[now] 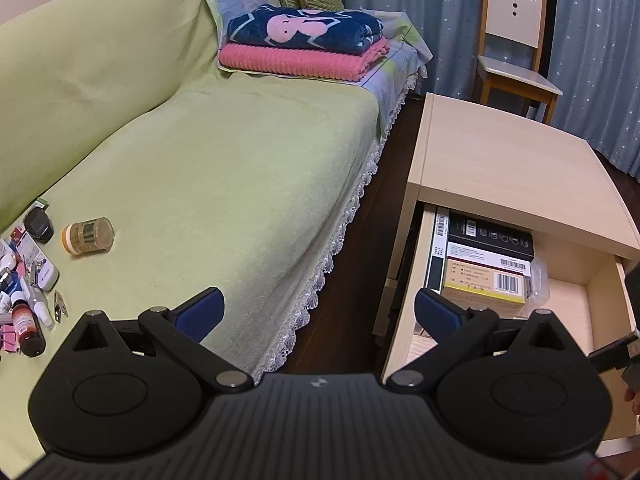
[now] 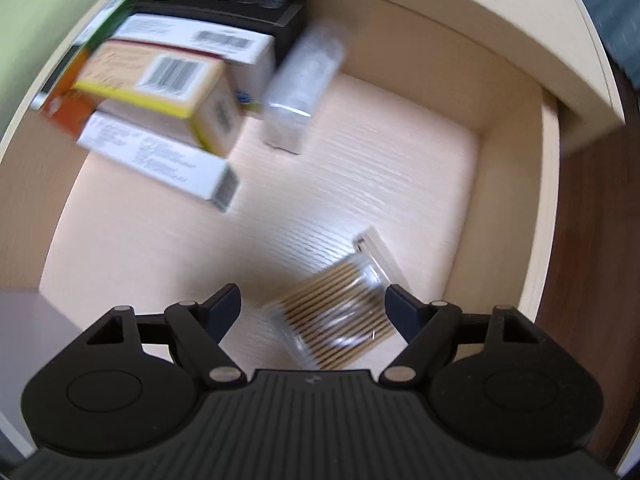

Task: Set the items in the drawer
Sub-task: 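Regrasp the cotton swab bag in the drawer with the right gripper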

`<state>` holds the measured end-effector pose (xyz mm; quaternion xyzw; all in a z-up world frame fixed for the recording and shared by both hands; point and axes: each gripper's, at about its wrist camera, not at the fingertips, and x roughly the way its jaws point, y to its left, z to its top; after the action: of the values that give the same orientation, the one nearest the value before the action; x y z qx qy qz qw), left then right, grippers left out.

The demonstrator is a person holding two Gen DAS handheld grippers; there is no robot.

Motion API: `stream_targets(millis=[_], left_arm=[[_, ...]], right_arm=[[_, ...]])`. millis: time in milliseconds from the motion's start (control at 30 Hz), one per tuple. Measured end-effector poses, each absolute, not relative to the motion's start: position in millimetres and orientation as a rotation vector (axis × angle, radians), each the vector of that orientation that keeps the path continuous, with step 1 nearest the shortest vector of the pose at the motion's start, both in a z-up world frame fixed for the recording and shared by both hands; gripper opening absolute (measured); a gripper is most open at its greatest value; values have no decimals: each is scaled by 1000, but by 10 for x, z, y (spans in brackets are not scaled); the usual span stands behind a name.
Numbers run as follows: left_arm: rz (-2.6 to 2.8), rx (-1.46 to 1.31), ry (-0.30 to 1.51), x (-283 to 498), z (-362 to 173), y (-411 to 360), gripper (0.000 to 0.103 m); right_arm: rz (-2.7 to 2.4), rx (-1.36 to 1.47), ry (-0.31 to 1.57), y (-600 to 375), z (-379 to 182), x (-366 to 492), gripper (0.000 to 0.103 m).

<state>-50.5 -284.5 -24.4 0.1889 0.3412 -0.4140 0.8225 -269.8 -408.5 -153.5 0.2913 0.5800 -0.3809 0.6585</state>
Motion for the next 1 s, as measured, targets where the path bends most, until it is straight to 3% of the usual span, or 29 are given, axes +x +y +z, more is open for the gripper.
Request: stream_targets(millis=[467, 567, 700, 900, 1000], left_arm=[[-883, 406, 733, -470, -294, -2897, 102], [-880, 412, 731, -478, -298, -2911, 102], [-878, 420, 730, -495, -303, -2937, 102], [-883, 429, 729, -533, -307, -2949, 102], [-886, 431, 733, -537, -318, -2961, 102]], right_arm=[[-523, 354, 1449, -3959, -1726, -2715, 78], [-428, 278, 1454, -3989, -1772, -2709, 73], [-351, 136, 1369, -3903, -1625, -2750, 70], [-238, -73, 1228, -3768, -1392, -2812, 79], [-394, 172, 1199, -3930, -1389, -2876, 79]])
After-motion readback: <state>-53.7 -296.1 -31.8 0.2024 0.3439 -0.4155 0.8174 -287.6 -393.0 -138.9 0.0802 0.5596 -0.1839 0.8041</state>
